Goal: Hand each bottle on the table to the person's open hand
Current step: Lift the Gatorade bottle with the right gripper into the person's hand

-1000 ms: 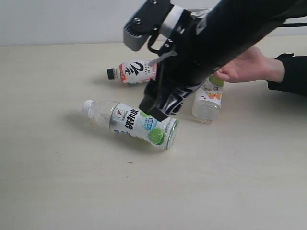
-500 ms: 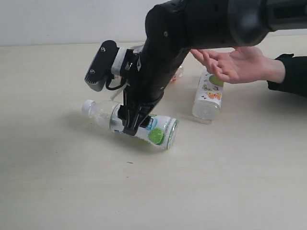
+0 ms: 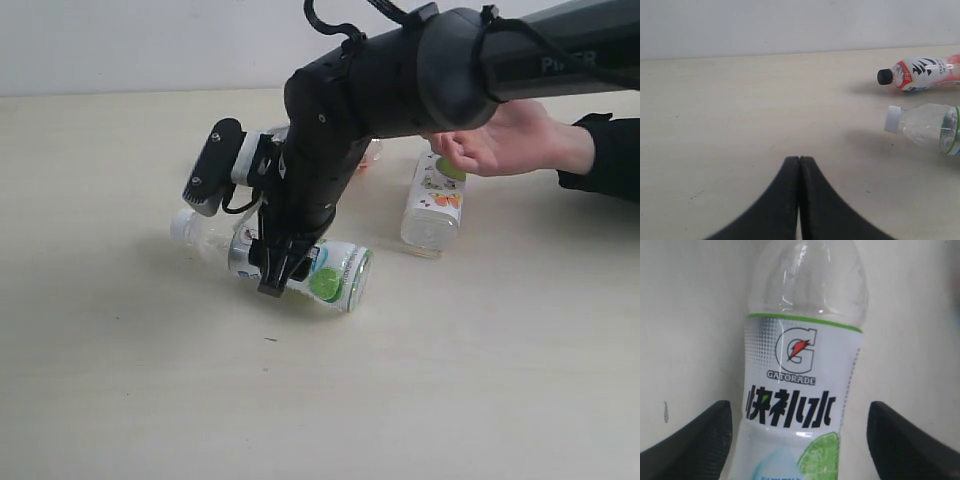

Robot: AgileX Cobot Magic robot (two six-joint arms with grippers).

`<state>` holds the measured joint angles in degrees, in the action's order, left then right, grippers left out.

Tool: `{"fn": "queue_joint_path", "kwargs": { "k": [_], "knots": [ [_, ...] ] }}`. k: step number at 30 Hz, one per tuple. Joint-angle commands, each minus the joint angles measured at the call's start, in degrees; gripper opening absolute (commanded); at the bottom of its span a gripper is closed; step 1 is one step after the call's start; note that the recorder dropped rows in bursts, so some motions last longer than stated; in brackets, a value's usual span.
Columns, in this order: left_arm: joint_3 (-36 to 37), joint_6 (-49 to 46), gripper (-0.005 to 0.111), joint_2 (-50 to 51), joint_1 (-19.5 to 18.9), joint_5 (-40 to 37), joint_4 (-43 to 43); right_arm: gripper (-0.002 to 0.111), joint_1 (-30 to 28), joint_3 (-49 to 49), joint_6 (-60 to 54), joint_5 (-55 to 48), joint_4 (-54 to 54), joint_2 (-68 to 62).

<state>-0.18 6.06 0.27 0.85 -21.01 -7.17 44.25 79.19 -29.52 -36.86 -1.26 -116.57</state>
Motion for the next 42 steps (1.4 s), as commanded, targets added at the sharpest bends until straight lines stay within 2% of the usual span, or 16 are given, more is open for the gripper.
{"fn": "queue_joint_path", "kwargs": {
  "k": [1, 10, 13, 16, 21, 22, 25, 31, 36, 37, 41, 42],
  "knots": [
    [0.18, 0.19, 0.002, -0.27, -0.12, 0.31, -0.05, 0.072, 0.04, 0.55, 0.64, 0.73, -0.43, -1.35],
    [0.18, 0.19, 0.002, -0.27, -0.12, 0.31, -0.05, 0.071, 0.04, 0.55, 1.66, 0.73, -0.43, -4.04],
    [0.18, 0.19, 0.002, -0.27, -0.12, 0.31, -0.05, 0.067, 0.04, 0.55, 1.66, 0.73, -0.43, -4.04],
    [0.18, 0.19, 0.002, -0.27, -0.12, 0.31, -0.05, 0.051, 0.04, 0.55, 1.66, 0.34, -0.43, -4.04],
    [0.18, 0.19, 0.002, -0.27, -0.12, 0.31, -0.05, 0.004, 0.04, 0.55, 1.66, 0.09, -0.2, -1.52],
    [0.18, 0.19, 0.002, -0.27, -0.12, 0.31, -0.05, 0.0, 0.04, 0.55, 1.85, -0.05, 0.12, -0.77],
    [0.18, 0.19, 0.002, -0.27, -0.12, 0.31, -0.05, 0.0, 0.04, 0.55, 2.25, -1.99, 1.26, 2.97],
    [0.18, 0.19, 0.002, -0.27, -0.12, 0.31, -0.05, 0.0, 0.04, 0.55, 11.16, -9.34, 1.26, 13.96],
    [0.18, 0.19, 0.002, -0.27, -0.12, 0.31, -0.05, 0.0, -0.33, 0.55, 18.94, -11.44, -3.33, 25.24],
    [0.18, 0.19, 0.002, -0.27, -0.12, 0.31, -0.05, 0.0, -1.61, 0.55, 23.23, -11.59, -4.74, 28.99],
    [0.18, 0.19, 0.002, -0.27, -0.12, 0.31, -0.05, 0.0, -6.01, 0.55, 27.75, -15.24, -4.99, 33.21],
    [0.18, 0.19, 0.002, -0.27, -0.12, 0.31, -0.05, 0.0, -9.52, 0.55, 28.27, -17.81, -4.99, 33.47]
  ]
}}
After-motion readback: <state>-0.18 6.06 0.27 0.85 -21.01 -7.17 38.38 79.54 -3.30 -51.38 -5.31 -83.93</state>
